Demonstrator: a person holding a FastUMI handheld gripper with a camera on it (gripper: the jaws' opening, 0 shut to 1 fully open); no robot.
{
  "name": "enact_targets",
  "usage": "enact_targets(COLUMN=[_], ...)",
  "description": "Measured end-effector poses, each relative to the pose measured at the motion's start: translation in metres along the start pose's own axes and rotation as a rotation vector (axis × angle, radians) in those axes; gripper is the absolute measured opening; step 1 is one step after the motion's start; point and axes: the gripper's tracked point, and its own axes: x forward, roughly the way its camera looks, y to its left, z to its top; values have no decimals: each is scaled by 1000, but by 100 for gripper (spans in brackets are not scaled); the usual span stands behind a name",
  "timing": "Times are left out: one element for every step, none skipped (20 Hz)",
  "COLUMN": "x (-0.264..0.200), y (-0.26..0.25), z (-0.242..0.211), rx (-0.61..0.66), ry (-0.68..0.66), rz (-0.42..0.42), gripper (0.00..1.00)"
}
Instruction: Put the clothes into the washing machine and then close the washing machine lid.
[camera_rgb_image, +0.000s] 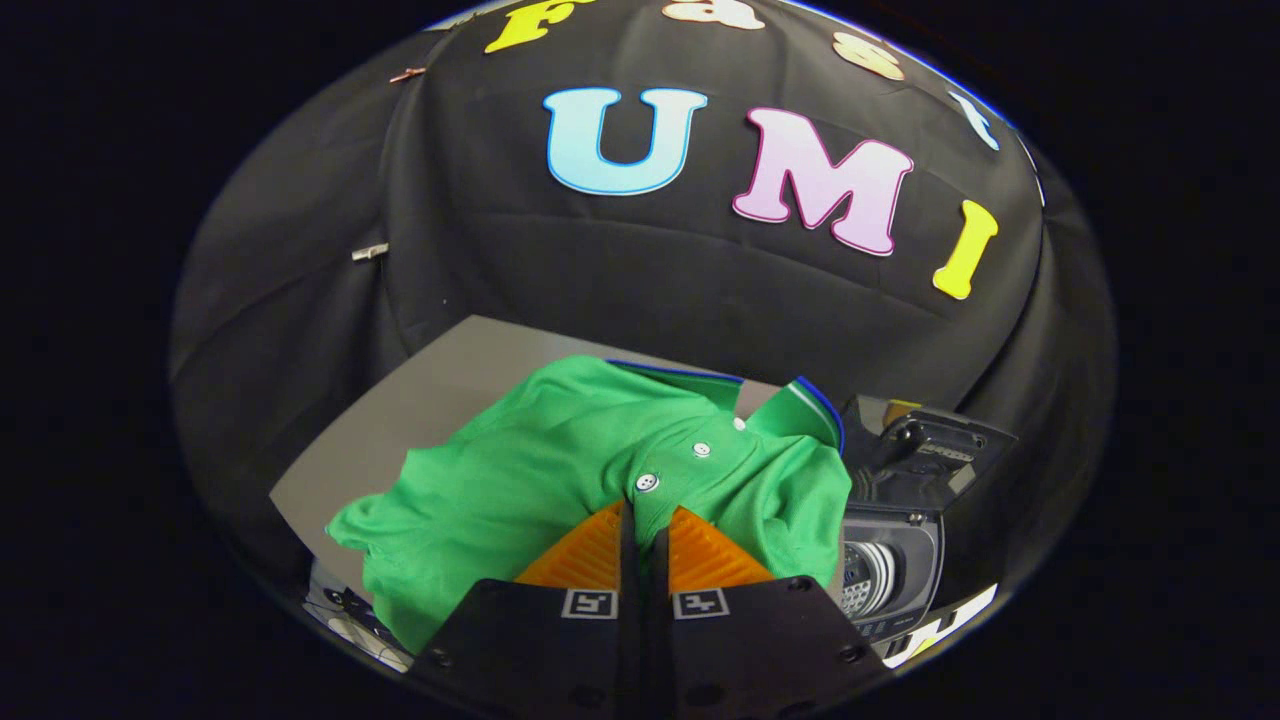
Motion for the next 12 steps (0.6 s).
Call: enact_targets(x=[-3,-3,-5,-6,-9,-11,-11,-13,-15,-16,-19,-21], y=[-3,-4,-5,-4,-6,-7,-6,-5,-6,-8,-8,-10], z=[8,13,17,19,22,22,22,21,24,25,26,27], rx=[11,15,15,18,21,19,16,16,14,12,14,18], ry=[-19,-35,-40,-51,-64,-67,-64,-70,-80,-83,-83,-84], rz=[2,3,9,17,15,16,20,25,26,26,28,32], gripper=[5,5,5,5,6,5,5,5,5,5,5,5])
